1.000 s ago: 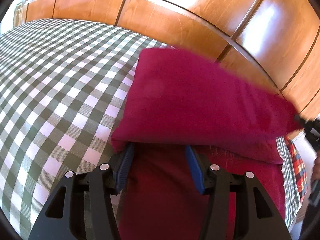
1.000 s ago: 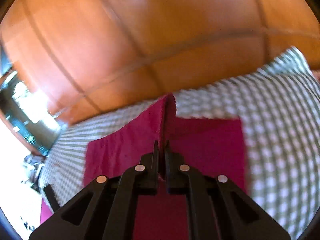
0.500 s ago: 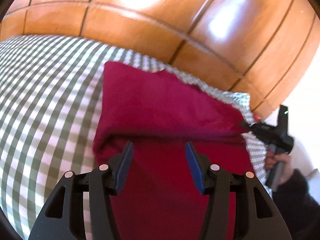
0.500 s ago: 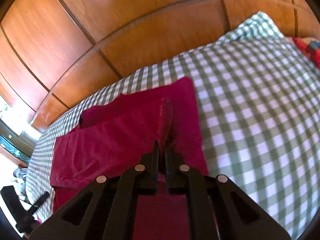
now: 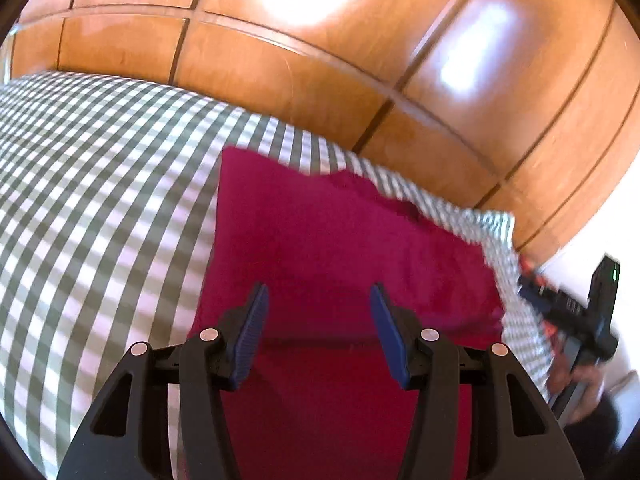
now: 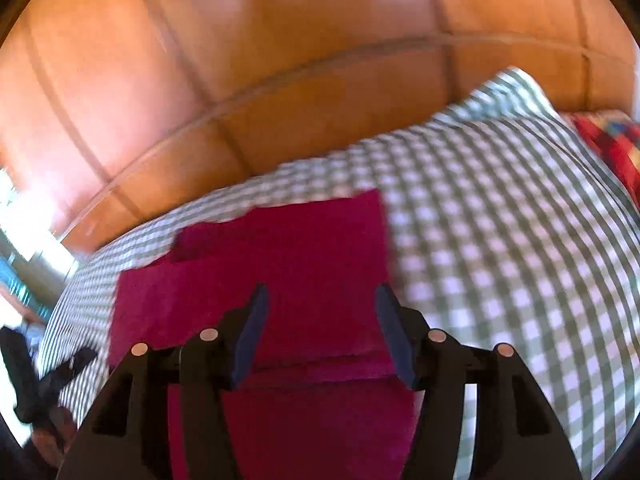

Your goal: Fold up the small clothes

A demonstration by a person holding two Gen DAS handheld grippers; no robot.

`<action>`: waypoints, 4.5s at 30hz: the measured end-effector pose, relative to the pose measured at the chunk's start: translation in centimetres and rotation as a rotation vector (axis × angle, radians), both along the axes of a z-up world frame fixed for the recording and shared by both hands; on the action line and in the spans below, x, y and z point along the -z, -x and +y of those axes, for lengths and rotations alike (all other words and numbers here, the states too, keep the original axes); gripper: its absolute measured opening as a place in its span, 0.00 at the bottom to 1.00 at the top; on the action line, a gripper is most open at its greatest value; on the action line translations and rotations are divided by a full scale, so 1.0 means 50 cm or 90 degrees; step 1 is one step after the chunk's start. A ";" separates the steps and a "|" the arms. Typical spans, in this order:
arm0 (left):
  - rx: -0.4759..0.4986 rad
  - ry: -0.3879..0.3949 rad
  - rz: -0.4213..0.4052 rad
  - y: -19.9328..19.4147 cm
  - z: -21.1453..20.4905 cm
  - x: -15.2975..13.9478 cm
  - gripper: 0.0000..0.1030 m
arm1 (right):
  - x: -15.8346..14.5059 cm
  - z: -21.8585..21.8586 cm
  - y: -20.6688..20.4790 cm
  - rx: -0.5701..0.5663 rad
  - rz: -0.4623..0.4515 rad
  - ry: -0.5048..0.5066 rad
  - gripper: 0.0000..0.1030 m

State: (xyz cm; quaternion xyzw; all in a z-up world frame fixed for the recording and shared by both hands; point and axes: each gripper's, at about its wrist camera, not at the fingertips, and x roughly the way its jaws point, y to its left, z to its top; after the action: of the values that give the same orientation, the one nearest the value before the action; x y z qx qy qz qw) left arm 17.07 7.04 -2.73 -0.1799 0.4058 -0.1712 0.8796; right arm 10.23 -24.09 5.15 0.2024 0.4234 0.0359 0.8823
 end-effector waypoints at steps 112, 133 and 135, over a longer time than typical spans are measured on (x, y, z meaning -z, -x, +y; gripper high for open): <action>0.131 -0.045 0.055 0.163 0.099 0.114 0.16 | 0.113 -0.013 0.217 -0.078 0.131 -0.024 0.21; 0.154 0.079 0.060 0.398 0.188 0.056 0.48 | 0.039 -0.021 0.421 -0.140 0.132 0.084 0.75; 0.134 0.082 0.043 0.365 0.192 0.045 0.49 | 0.039 -0.014 0.395 -0.150 0.117 0.122 0.75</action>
State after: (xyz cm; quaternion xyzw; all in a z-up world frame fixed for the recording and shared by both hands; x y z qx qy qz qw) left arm -1.20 16.62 -4.98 -0.1980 0.4400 -0.2818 0.8293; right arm -9.55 -24.79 3.20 0.0684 0.5247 0.0798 0.8448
